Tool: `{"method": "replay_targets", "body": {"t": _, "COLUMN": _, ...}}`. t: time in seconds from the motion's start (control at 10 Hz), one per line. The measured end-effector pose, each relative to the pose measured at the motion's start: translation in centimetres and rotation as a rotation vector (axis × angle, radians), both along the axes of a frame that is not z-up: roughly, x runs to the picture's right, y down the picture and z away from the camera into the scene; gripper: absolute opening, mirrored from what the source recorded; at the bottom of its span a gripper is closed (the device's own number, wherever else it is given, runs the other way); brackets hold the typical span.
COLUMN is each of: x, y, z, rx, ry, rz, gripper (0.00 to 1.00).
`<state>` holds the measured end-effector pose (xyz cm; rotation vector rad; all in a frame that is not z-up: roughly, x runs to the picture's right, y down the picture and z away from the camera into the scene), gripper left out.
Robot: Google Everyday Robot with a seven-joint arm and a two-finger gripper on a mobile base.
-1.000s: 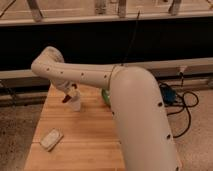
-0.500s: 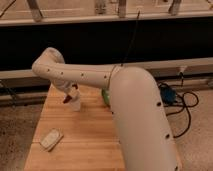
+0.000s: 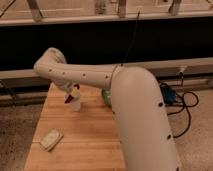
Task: Place the pepper in the ceramic cup
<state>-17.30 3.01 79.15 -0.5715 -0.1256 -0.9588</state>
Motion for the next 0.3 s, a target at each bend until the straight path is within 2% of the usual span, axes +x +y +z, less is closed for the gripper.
{"method": "replay_targets", "body": {"t": 0.3, "x": 0.11, "y": -0.04, "z": 0.15, "rx": -0.002, "ry": -0.003, "rz": -0.003, "gripper": 0.33}}
